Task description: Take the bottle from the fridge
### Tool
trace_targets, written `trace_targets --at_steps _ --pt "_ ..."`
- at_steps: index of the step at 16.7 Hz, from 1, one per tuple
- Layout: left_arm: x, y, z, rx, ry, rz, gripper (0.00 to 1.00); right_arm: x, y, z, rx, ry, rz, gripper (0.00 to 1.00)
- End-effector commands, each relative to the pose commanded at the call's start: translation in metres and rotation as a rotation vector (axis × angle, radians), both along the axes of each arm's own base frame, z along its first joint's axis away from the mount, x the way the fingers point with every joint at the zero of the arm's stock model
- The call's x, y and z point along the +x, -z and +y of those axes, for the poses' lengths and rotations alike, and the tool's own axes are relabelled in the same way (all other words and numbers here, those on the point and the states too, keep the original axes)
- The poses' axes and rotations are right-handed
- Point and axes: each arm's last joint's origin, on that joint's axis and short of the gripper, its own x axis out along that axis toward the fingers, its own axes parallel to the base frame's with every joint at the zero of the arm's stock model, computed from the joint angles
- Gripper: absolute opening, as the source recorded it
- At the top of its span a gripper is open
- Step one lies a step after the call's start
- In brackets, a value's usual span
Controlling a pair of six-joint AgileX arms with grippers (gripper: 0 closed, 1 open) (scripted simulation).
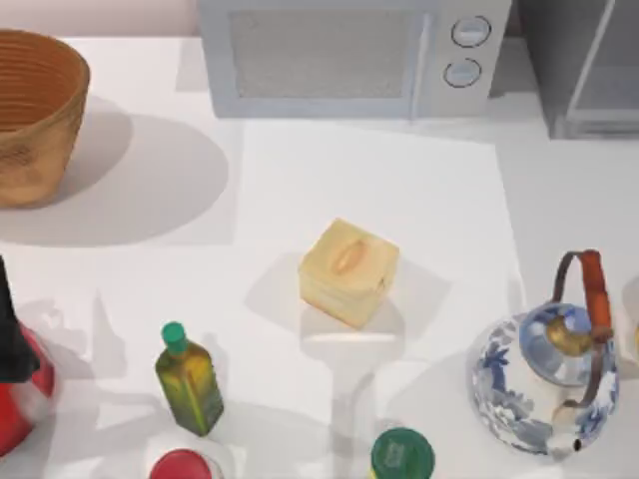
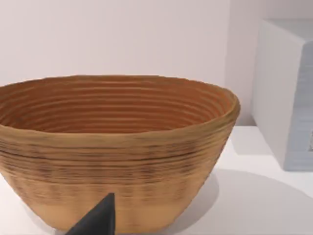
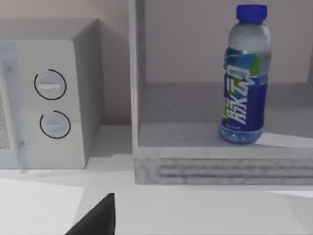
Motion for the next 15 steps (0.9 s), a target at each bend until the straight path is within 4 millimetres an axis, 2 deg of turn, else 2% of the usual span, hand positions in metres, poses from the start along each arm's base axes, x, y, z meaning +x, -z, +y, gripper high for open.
trace_targets --at_steps 7,11,15 --pt "0.0 0.0 0.0 0.0 0.0 0.0 1.0 0.009 -0.008 -0.005 -0.005 0.005 -0.015 1.0" --pt "0.0 0.0 0.0 0.0 0.0 0.0 1.0 0.03 -0.016 -0.016 -0.011 0.009 -0.019 1.0" --pt "0.0 0.0 0.0 0.0 0.0 0.0 1.0 0.06 -0.011 -0.036 -0.01 0.01 -0.001 1.0"
